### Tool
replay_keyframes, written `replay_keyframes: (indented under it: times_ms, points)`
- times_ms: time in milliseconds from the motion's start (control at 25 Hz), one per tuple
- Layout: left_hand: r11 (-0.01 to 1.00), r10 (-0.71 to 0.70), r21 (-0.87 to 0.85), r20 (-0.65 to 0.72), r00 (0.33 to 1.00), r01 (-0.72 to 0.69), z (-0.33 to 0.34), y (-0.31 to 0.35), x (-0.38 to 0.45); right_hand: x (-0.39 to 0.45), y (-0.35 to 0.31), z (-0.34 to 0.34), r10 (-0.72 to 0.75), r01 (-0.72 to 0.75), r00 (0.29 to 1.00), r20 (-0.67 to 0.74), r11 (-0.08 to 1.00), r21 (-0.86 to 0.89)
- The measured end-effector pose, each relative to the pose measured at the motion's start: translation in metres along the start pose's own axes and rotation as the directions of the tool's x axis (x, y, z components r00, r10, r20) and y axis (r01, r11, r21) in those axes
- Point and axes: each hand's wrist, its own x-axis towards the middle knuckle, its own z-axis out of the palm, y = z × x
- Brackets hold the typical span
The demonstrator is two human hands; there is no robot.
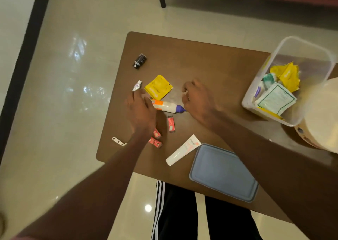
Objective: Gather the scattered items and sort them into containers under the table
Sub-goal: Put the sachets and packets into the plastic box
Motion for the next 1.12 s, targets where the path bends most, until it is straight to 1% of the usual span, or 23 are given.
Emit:
replay_keyframes:
  times_ms: [160, 240, 320, 480, 560, 640, 680, 720, 840, 920, 960, 1000, 1040, 1120]
  points:
    - [0.99, -0.137, 0.015, -0.016, 0.99, 0.137, -0.013, -0.046, 0.013, 0.025, -0.037, 0.027, 0.032, -0.031, 0.999, 0.026, 0.999, -0.036]
    - [0.984, -0.176, -0.005, 0.024, 0.984, 0.176, -0.012, -0.058, 0.019, 0.039, -0.053, 0.039, 0.092, -0.09, 0.995, 0.037, 0.994, -0.065]
    - [0.986, -0.169, 0.003, 0.079, 0.982, 0.169, -0.008, -0.067, 0.029, 0.052, -0.062, 0.051, 0.157, -0.152, 0.987, 0.045, 0.984, -0.099]
    - [0.994, -0.109, 0.01, 0.203, 0.973, 0.11, -0.003, -0.078, 0.055, 0.072, -0.066, 0.073, 0.255, -0.243, 0.966, 0.049, 0.954, -0.175]
    - [0.994, -0.106, 0.001, 0.233, 0.967, 0.109, -0.002, -0.079, 0.061, 0.078, -0.062, 0.079, 0.32, -0.304, 0.946, 0.054, 0.933, -0.191]
    - [0.994, -0.107, 0.01, 0.243, 0.964, 0.108, -0.002, -0.084, 0.065, 0.087, -0.058, 0.082, 0.373, -0.35, 0.924, 0.088, 0.914, -0.205]
    - [0.995, -0.096, 0.022, 0.25, 0.963, 0.094, -0.002, -0.087, 0.064, 0.091, -0.057, 0.079, 0.395, -0.373, 0.913, 0.105, 0.91, -0.181]
    - [0.997, -0.073, 0.024, 0.254, 0.964, 0.07, -0.002, -0.09, 0.063, 0.094, -0.056, 0.073, 0.414, -0.402, 0.903, 0.11, 0.908, -0.121]
    - [0.999, -0.042, -0.005, 0.257, 0.966, 0.044, -0.003, -0.092, 0.06, 0.1, -0.048, 0.054, 0.464, -0.479, 0.877, 0.127, 0.865, 0.146]
    - [0.997, -0.06, -0.027, 0.28, 0.958, 0.07, -0.007, -0.09, 0.058, 0.098, -0.042, 0.044, 0.494, -0.519, 0.855, 0.159, 0.802, 0.298]
    - [0.995, -0.067, -0.048, 0.277, 0.958, 0.084, -0.01, -0.089, 0.055, 0.096, -0.039, 0.041, 0.517, -0.542, 0.837, 0.177, 0.747, 0.384]
    - [0.993, -0.067, -0.082, 0.246, 0.967, 0.09, -0.014, -0.087, 0.049, 0.091, -0.038, 0.037, 0.539, -0.554, 0.824, 0.176, 0.699, 0.452]
    - [0.99, -0.053, -0.117, 0.179, 0.982, 0.075, -0.018, -0.084, 0.039, 0.084, -0.036, 0.033, 0.543, -0.538, 0.826, 0.151, 0.68, 0.498]
    - [0.992, 0.0, -0.123, 0.05, 0.999, 0.007, -0.024, -0.078, 0.012, 0.062, -0.034, 0.026, 0.537, -0.472, 0.843, 0.029, 0.713, 0.518]
